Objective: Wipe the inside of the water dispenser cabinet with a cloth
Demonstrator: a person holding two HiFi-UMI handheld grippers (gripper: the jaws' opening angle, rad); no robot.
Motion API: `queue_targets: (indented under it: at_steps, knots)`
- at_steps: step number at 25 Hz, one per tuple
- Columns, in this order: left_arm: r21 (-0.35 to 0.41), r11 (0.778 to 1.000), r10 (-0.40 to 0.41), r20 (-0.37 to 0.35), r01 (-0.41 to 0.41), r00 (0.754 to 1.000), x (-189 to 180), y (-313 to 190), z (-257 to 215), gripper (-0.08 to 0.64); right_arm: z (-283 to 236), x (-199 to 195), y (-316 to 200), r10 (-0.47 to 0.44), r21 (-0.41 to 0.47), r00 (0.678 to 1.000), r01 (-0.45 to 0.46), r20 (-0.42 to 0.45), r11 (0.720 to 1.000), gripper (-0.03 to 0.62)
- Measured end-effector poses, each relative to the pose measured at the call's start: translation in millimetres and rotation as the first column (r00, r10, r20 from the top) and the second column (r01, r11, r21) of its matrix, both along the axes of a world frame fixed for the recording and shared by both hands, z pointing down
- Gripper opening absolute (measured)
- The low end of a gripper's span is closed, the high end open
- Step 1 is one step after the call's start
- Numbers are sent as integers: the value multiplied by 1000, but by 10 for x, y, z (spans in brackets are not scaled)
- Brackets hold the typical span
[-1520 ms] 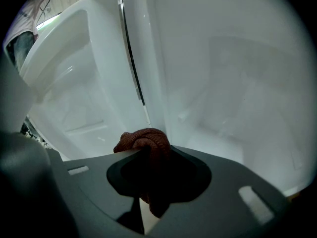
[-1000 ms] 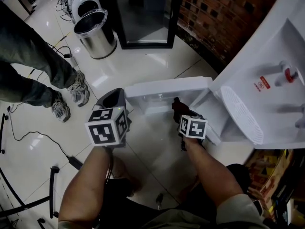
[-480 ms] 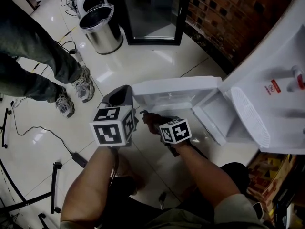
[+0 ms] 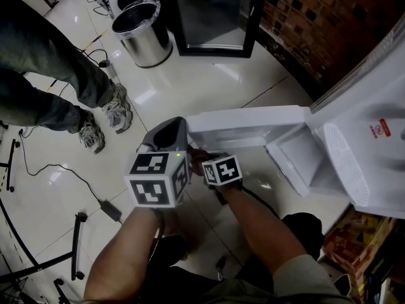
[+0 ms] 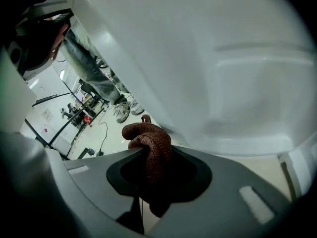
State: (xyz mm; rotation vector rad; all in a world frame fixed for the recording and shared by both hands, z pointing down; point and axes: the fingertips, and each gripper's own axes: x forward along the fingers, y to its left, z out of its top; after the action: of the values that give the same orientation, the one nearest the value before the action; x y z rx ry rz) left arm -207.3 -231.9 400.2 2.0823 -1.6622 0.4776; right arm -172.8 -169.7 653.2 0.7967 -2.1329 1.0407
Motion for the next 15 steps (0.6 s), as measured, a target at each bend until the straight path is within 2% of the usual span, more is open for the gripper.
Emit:
queue_targets:
  at_steps: [7, 10, 15]
  knots:
    - [0, 1000, 4, -5, -4, 1000, -18, -41, -1, 0, 83, 383, -268, 146, 10, 988, -145, -55, 989, 109]
    - [-2, 1000, -1, 2, 1, 1000, -34, -58, 2, 0, 74, 516, -361, 213, 8, 976, -213, -38, 977, 107]
    - [5, 1000, -3, 1, 3, 1000, -19, -53, -11, 0, 79, 530, -426, 260, -6, 966, -260, -15, 966, 107]
